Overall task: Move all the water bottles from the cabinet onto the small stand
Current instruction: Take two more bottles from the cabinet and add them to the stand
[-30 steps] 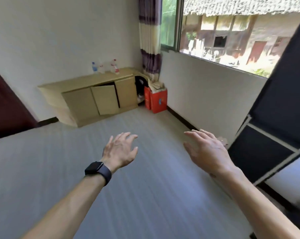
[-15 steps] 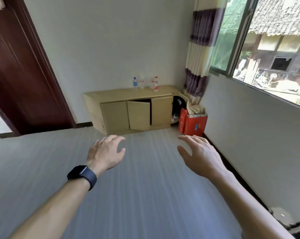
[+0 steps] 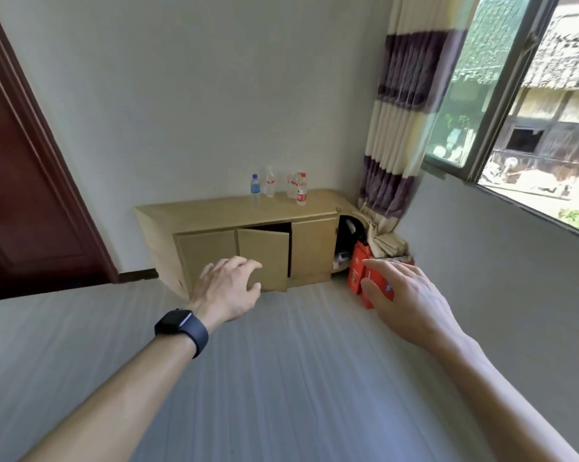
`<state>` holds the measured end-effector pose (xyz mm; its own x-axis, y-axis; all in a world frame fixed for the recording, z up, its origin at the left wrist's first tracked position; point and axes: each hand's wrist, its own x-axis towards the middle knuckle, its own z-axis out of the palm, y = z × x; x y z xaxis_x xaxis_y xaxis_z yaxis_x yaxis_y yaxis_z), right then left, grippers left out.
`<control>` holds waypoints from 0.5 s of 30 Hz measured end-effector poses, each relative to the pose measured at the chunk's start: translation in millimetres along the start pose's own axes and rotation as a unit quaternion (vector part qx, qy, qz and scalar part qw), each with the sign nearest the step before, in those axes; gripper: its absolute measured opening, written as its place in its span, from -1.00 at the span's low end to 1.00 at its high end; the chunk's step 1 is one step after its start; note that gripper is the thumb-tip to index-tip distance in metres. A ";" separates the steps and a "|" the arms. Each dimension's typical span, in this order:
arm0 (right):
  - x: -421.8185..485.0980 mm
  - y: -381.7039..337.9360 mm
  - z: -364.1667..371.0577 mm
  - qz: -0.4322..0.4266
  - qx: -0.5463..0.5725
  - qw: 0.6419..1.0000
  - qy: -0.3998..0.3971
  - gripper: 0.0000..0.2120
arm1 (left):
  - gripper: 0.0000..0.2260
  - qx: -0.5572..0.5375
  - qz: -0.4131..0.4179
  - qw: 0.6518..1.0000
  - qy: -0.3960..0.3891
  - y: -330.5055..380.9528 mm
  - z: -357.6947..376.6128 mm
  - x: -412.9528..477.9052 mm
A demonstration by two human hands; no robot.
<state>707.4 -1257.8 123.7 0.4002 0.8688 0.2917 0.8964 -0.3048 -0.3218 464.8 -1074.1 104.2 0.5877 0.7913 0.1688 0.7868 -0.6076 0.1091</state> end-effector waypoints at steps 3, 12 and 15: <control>62.1 10.3 22.5 0.005 0.009 1.000 0.003 -0.62 | -0.61 -0.006 0.009 1.000 -0.004 -7.9 13.8 70.3; 283.0 72.5 87.2 -0.022 0.017 1.000 -0.014 -0.59 | -0.62 0.014 -0.012 1.000 0.002 -23.2 54.5 286.6; 359.4 83.9 102.7 -0.030 0.028 0.999 -0.027 -0.59 | -0.63 0.022 -0.030 0.999 0.008 -34.4 58.2 347.9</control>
<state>906.8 -931.0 109.1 0.3340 0.9049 0.2640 0.9059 -0.2308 -0.3550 653.2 -773.9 102.1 0.5369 0.8242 0.1799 0.8279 -0.5558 0.0758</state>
